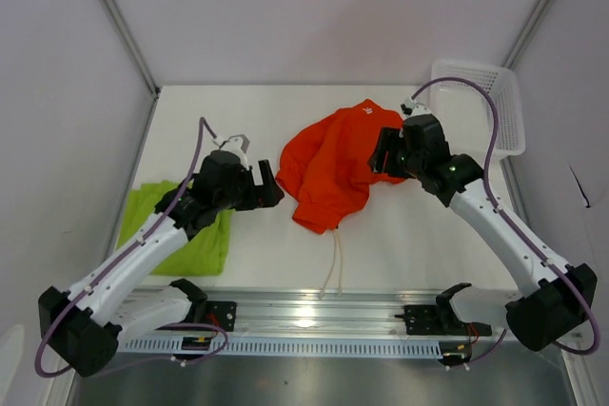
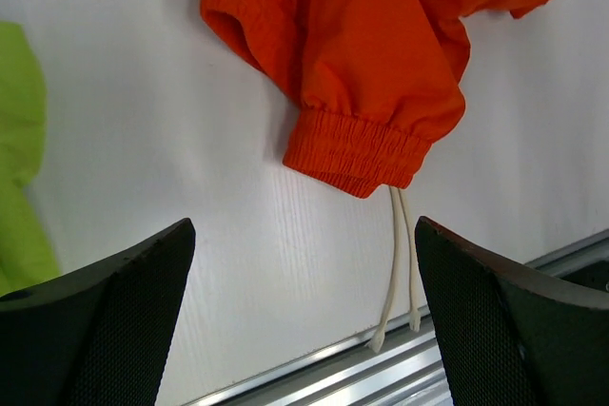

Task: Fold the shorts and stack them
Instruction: Move the shorts to the center of the board, then flatten the shorts out

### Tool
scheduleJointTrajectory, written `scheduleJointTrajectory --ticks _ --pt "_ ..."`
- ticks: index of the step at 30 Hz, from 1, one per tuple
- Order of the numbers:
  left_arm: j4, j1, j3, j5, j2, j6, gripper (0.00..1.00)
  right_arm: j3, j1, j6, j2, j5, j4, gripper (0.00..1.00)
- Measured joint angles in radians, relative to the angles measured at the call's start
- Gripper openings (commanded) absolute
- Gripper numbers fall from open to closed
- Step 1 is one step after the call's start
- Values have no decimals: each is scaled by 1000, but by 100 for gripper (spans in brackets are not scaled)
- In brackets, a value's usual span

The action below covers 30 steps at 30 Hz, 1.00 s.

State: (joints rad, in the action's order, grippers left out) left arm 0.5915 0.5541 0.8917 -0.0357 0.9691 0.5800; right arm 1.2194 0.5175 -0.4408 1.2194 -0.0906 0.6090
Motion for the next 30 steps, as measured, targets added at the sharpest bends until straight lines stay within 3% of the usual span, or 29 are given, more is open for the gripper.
scheduleJointTrajectory --ticks 6,14,23,25,26,30 --pt "-148 34 -64 58 146 39 97 -141 -130 -11 18 40 -30 61" --pt "-337 39 -117 138 348 73 95 -177 -149 -28 52 148 -139 57" --pt "-453 55 -76 174 607 107 82 -205 -157 -41 50 201 -193 54" --pt "-469 61 -59 182 638 115 66 -214 -161 -45 46 209 -197 53" --pt "-478 64 -52 187 650 121 48 -219 -164 -47 43 212 -199 52" --pt "-501 78 -44 197 656 131 18 -230 -175 -55 32 217 -201 49"
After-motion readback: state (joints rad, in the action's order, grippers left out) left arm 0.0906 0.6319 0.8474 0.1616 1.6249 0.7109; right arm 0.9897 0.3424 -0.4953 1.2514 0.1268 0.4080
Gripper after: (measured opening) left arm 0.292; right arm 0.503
